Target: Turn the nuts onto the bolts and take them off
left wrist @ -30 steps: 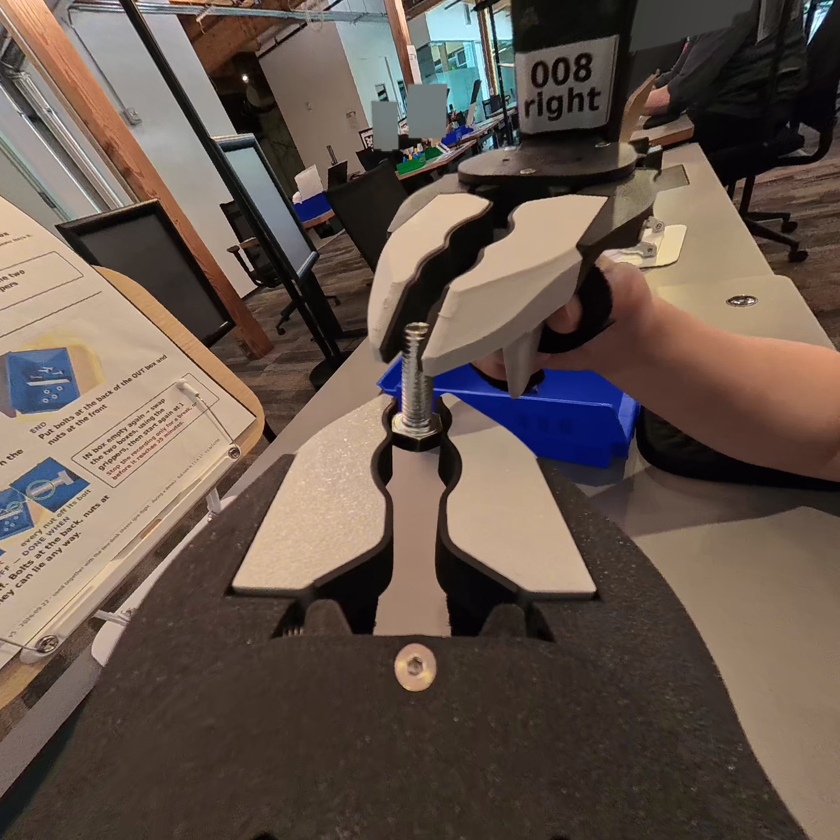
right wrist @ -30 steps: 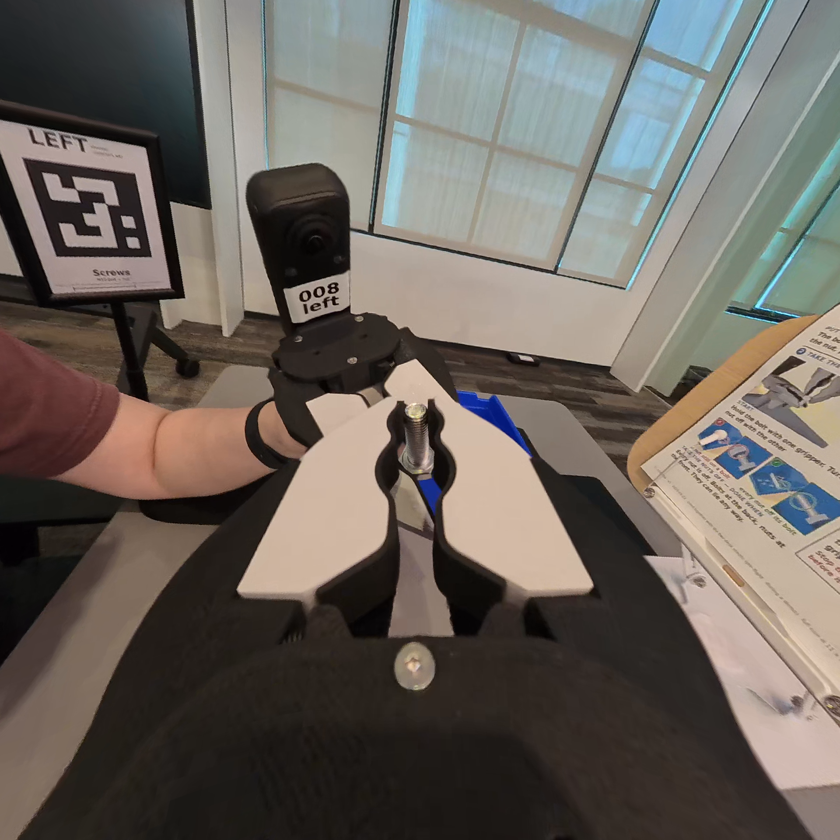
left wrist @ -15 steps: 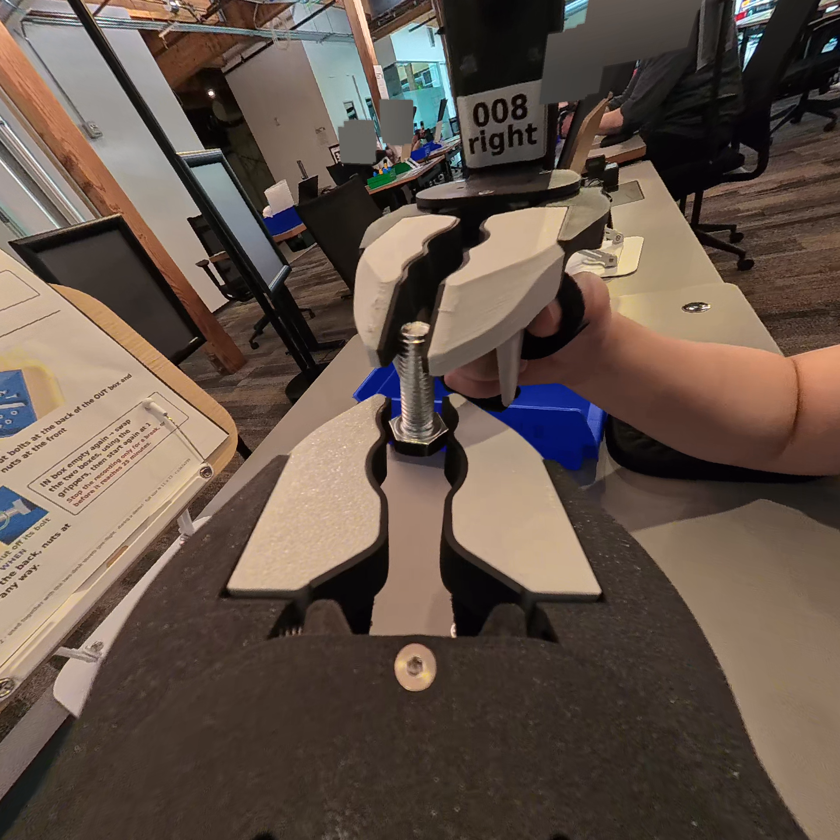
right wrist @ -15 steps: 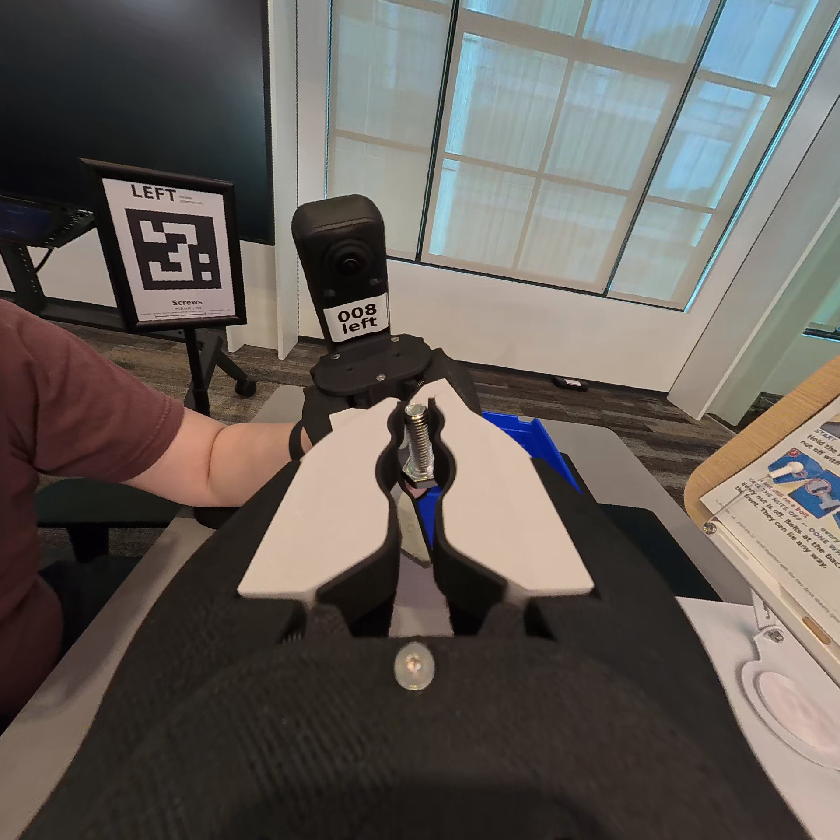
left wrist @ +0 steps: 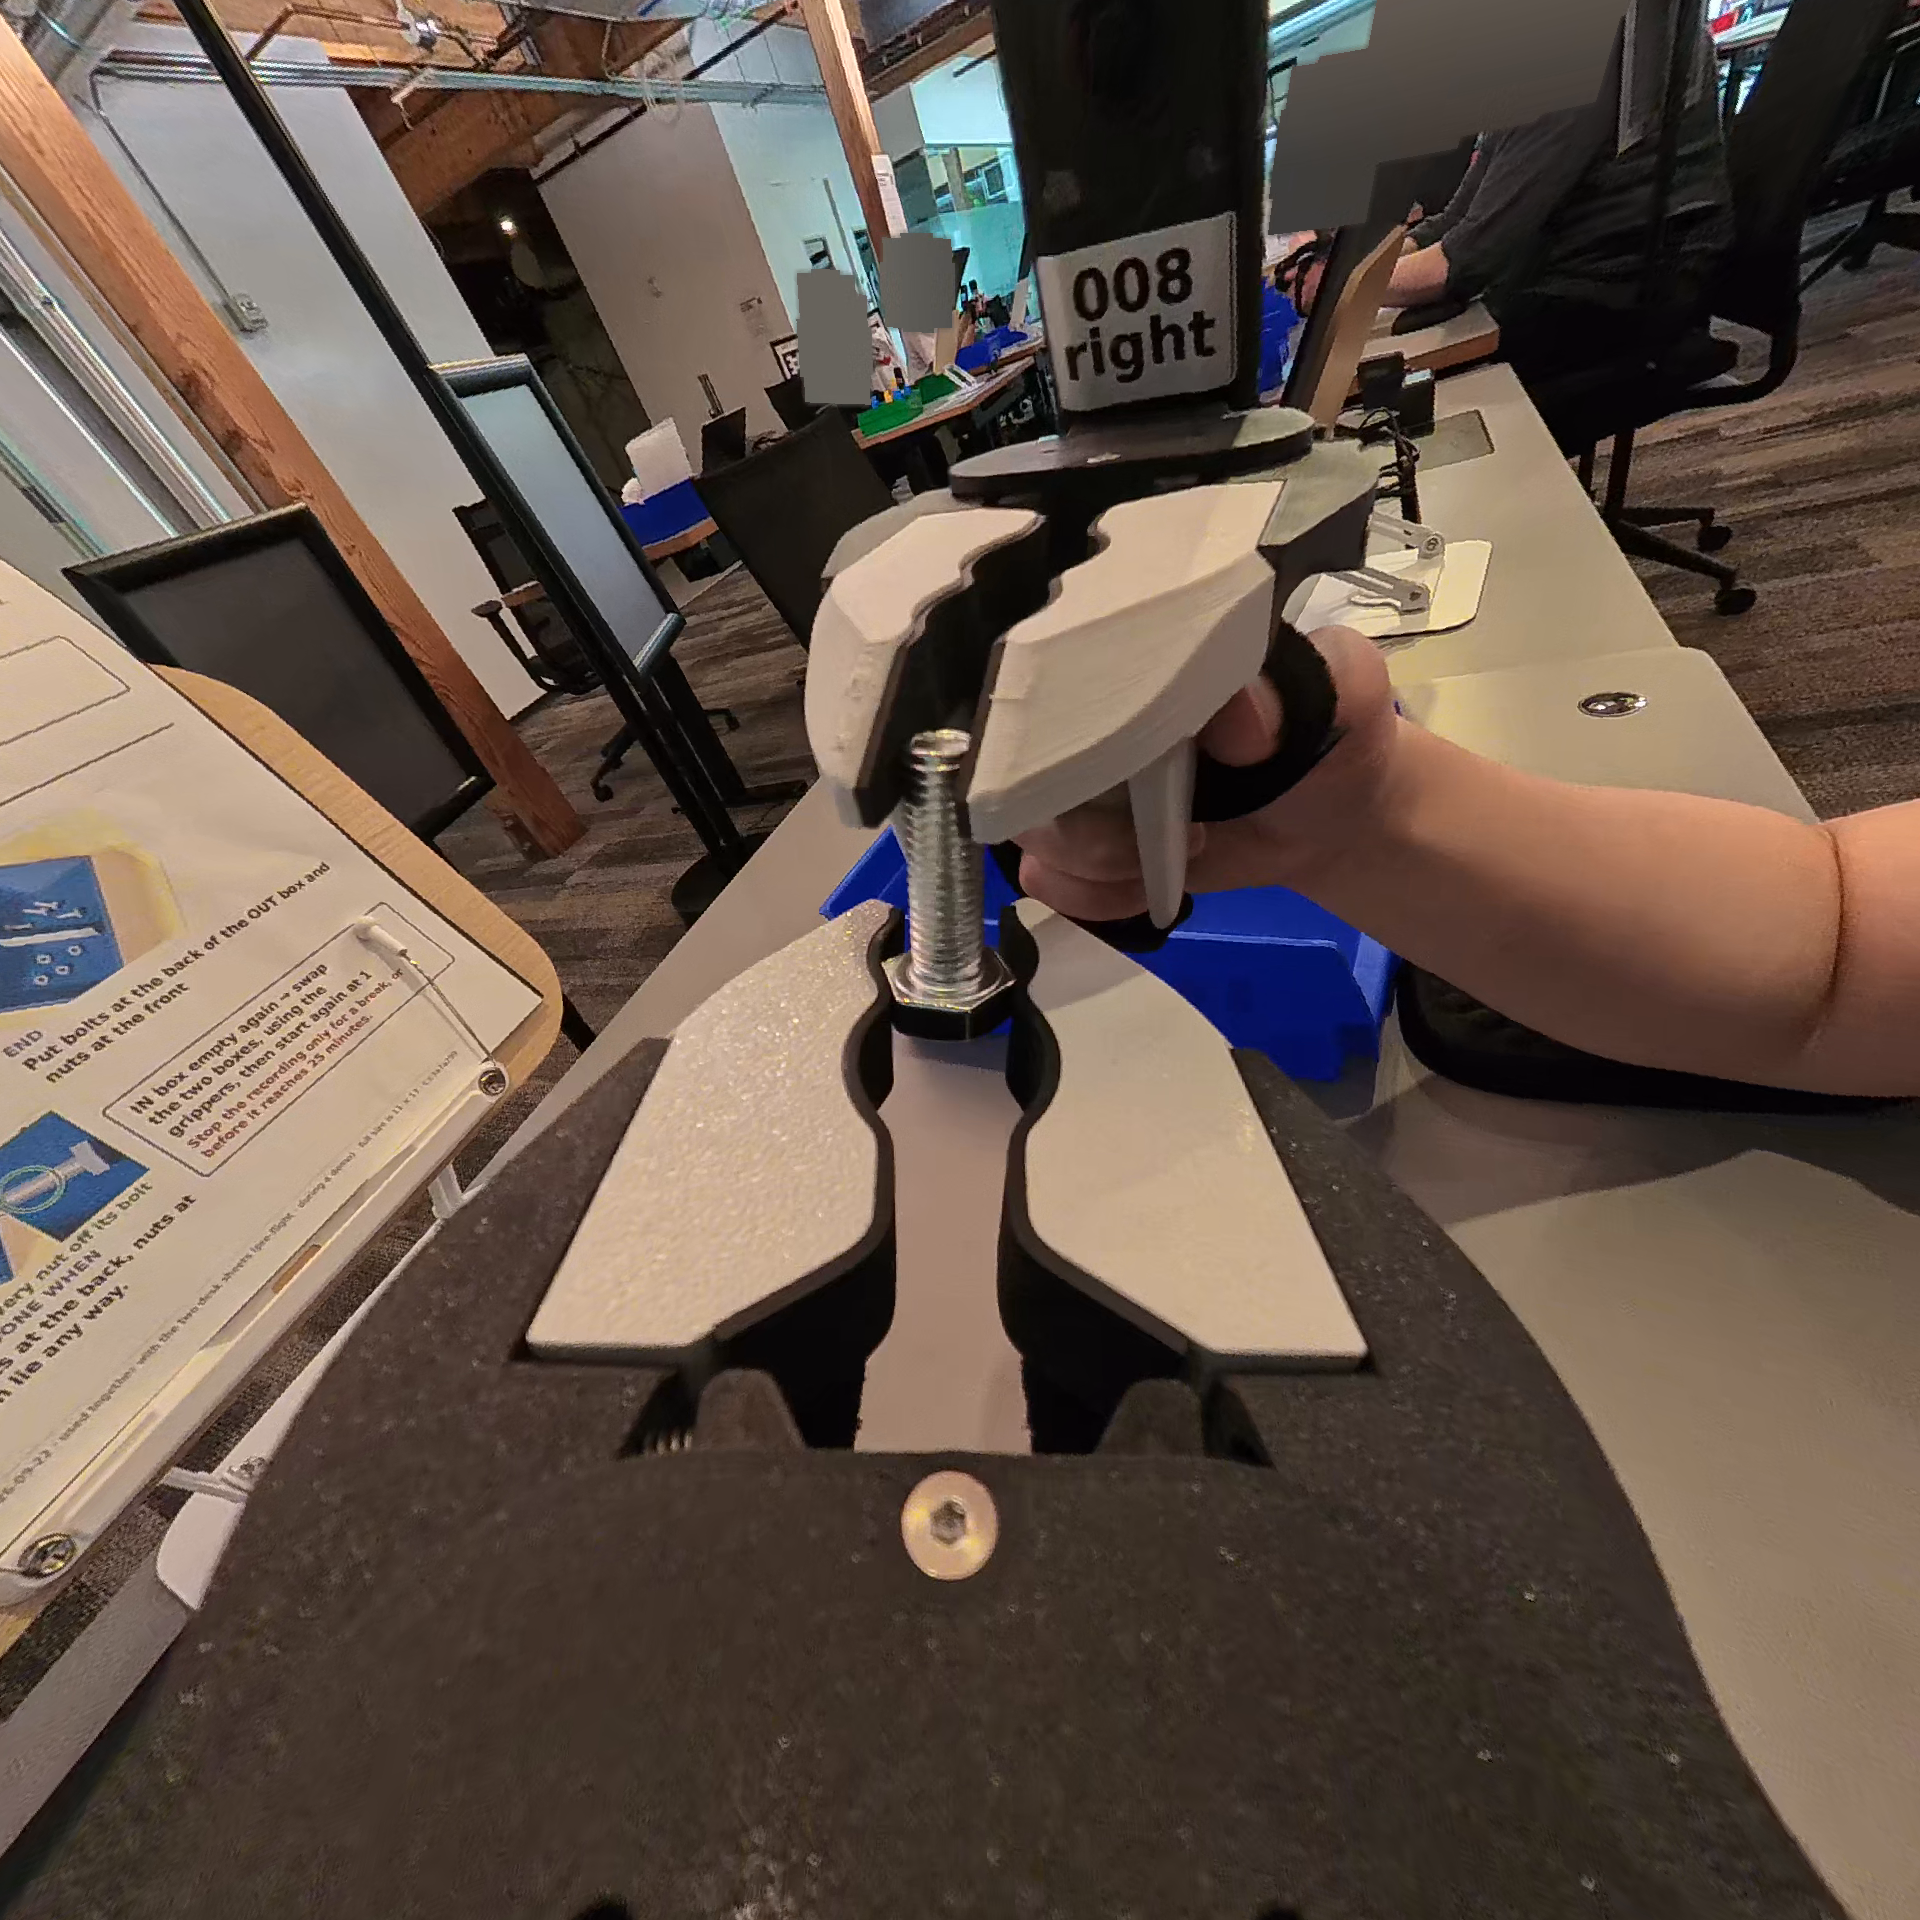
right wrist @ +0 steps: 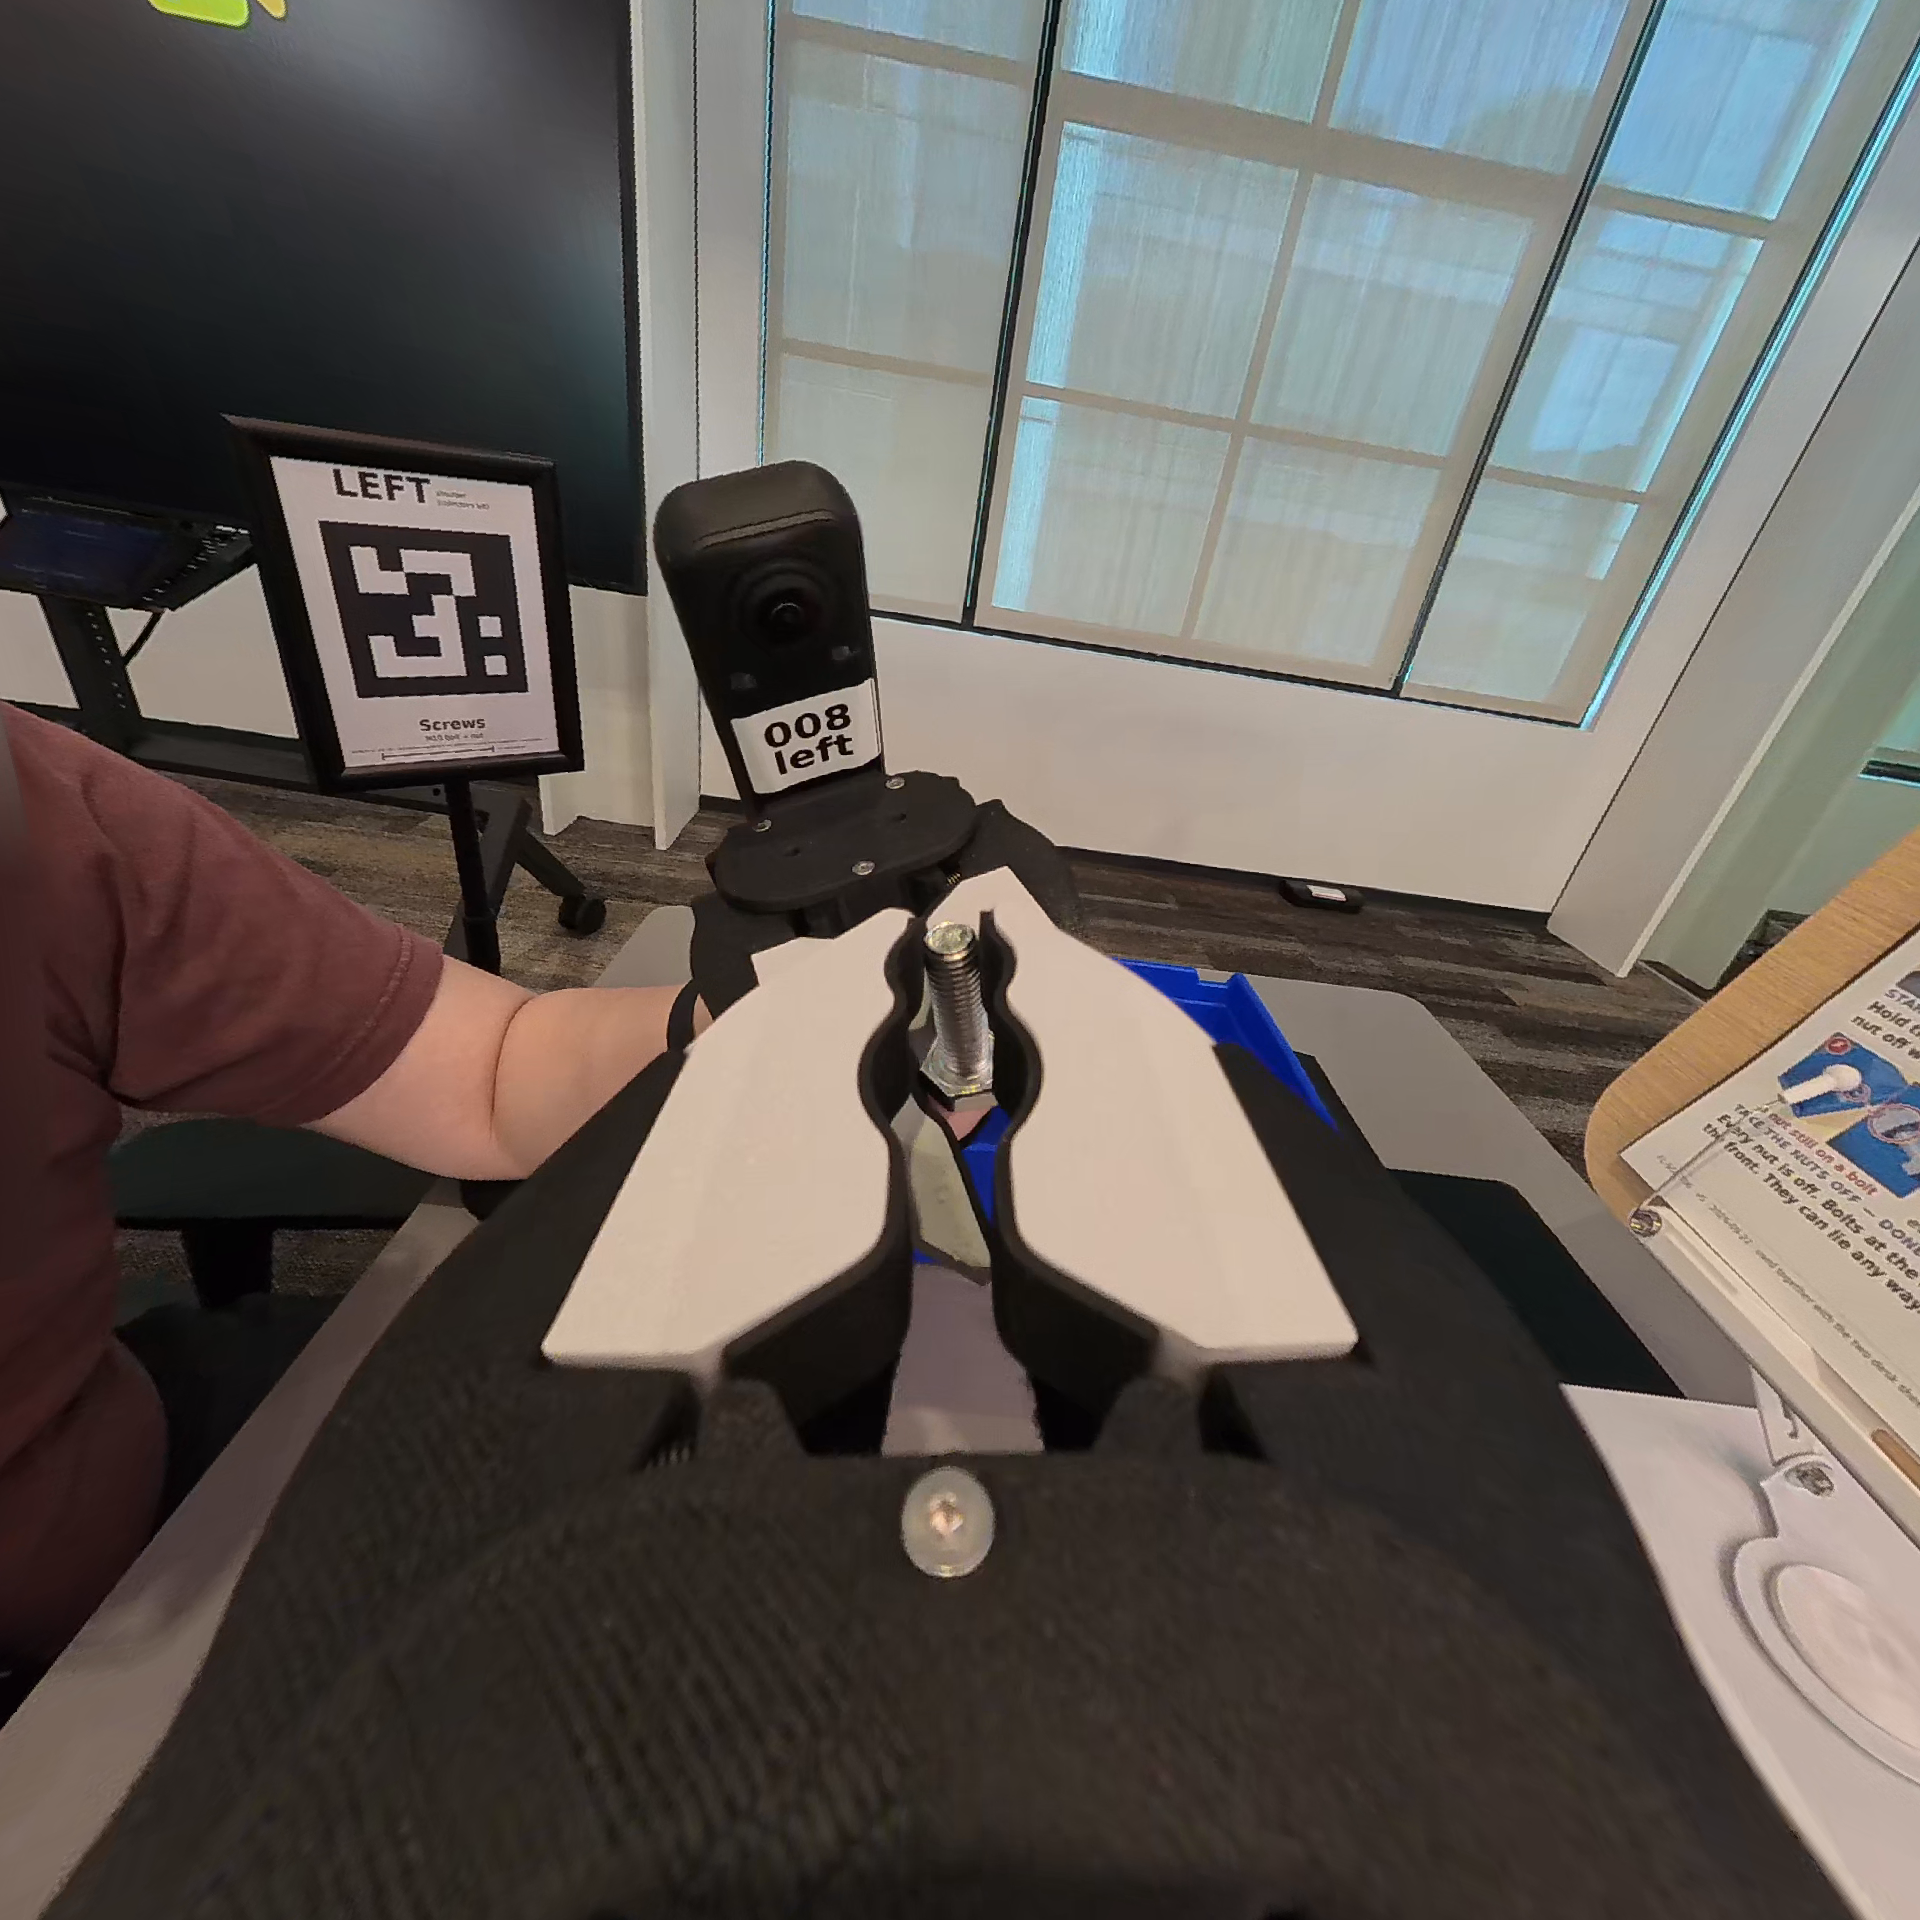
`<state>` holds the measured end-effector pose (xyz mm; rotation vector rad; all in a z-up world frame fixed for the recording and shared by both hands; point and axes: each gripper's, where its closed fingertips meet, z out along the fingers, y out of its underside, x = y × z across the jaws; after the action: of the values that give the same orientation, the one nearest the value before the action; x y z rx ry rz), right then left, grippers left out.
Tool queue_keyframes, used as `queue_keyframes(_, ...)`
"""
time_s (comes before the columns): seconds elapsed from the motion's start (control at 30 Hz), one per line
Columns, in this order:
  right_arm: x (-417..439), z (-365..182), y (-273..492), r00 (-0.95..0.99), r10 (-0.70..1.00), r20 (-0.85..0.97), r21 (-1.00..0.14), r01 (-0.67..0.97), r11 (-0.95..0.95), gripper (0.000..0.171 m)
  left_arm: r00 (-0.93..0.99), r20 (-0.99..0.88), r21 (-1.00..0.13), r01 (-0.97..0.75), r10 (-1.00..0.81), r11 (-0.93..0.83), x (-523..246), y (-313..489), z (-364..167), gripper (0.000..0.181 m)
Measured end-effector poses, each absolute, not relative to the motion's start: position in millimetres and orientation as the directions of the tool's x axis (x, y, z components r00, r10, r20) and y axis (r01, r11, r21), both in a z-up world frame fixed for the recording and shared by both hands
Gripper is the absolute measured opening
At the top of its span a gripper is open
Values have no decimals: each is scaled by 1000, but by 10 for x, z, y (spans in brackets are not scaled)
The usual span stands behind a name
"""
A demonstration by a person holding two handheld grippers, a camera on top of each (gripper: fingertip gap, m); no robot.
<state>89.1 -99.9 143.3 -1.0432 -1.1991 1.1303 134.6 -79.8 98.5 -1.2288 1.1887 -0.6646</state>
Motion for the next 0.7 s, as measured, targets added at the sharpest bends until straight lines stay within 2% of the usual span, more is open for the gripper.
queue_keyframes(0.17, 914, 1468, -996, 25, 989, 142, -984, -103, 144, 20, 313, -340, -935, -216, -887, 283, 1340, -784, 973, 17)
queue_keyframes(0.47, 1001, 1479, -968, 81, 975, 207, -977, -43, 211, 26, 330, -335, -937, -219, -883, 273, 1273, -723, 986, 17)
queue_keyframes(0.7, 1083, 1521, -897, 119, 977, 179, -981, -47, 186, 26, 339, -303, -949, -196, -891, 248, 1191, -671, 1024, 17)
